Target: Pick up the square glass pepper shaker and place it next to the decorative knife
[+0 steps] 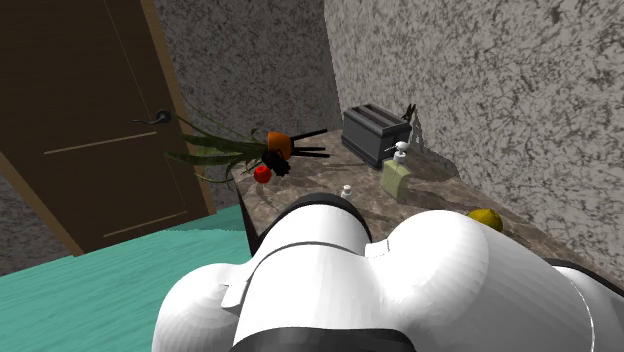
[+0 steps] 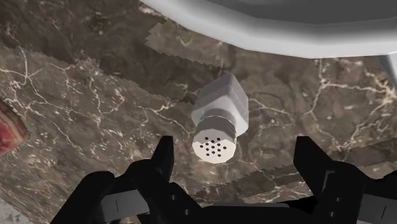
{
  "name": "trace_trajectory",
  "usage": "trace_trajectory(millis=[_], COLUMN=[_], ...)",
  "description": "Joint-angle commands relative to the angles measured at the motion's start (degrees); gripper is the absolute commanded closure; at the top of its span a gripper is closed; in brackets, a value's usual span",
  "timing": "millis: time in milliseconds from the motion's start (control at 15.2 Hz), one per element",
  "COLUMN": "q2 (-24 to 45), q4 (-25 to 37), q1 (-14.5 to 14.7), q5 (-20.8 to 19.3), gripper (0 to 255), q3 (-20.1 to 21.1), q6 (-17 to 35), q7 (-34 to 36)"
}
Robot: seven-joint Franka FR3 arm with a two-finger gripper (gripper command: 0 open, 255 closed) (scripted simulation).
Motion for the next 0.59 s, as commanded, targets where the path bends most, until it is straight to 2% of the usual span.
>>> trace_trajectory(millis=[0,66,330,528], q2=[0.0,0.0,-6.0,-6.0], q4=[0.0,0.0,1.2,1.2], q1=[0.0,0.0,2.4,2.3], q5=[0.0,0.0,-6.8,-6.9], gripper=[0,0,0,0], q3=[0.0,0.0,-3.0,-2.9], q6=[0.0,0.0,-4.4,-4.4], q7=[0.0,0.0,4.3,4.3])
